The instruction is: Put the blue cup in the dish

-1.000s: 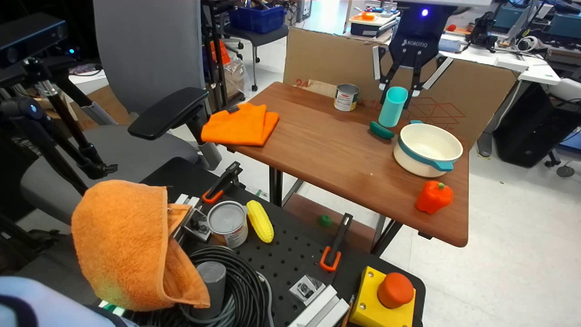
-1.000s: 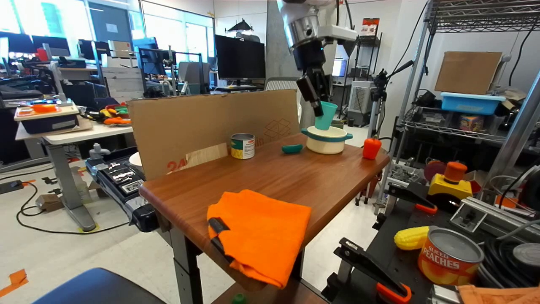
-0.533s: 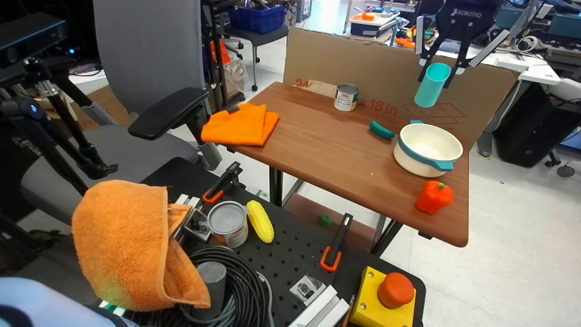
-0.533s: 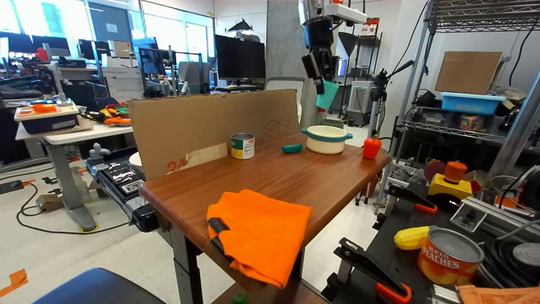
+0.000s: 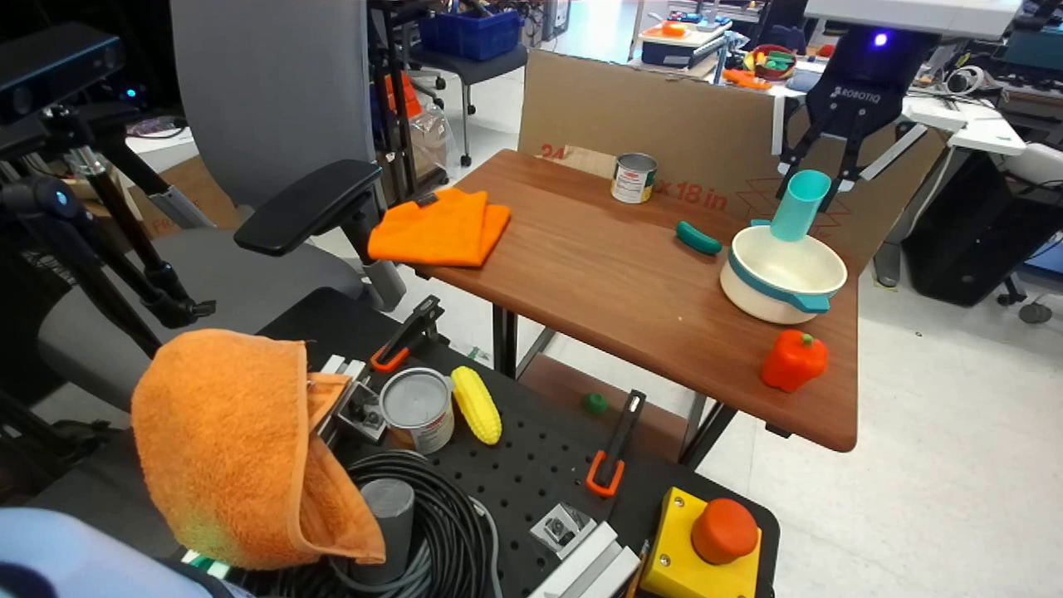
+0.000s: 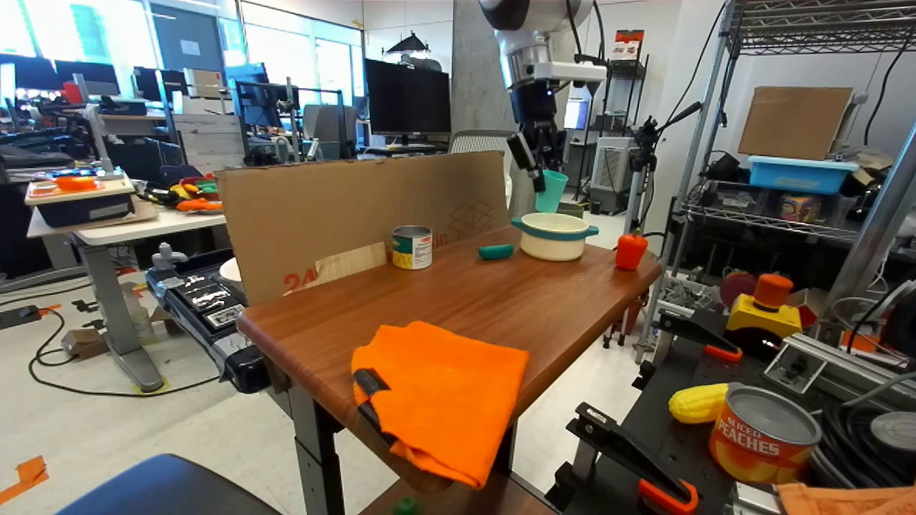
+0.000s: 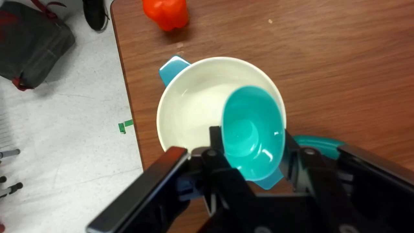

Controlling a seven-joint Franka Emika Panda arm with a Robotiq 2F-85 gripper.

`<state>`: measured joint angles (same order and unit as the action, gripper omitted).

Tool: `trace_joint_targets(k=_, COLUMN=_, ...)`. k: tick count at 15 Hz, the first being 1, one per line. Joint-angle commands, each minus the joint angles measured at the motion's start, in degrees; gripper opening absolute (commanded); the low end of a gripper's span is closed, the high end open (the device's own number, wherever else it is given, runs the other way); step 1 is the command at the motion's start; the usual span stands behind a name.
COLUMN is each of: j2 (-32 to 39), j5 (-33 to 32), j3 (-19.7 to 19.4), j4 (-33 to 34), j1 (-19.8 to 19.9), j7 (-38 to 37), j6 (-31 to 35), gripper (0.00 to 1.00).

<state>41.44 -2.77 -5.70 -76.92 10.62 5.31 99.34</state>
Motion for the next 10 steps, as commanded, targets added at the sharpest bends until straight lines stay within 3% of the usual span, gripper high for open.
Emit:
trace_joint_targets(k=1, j2=7.37, j5=-0.06, j3=-0.37, j4=8.90, j1=0.07, j7=-1.86, j6=-6.00, gripper=0.17)
trace_joint_targets(k=10, j2=16.62, j5=-0.49, j3=-0.89, j4=18.99, j1=0.46, j7=-3.35, j6=-10.75, gripper=0.17)
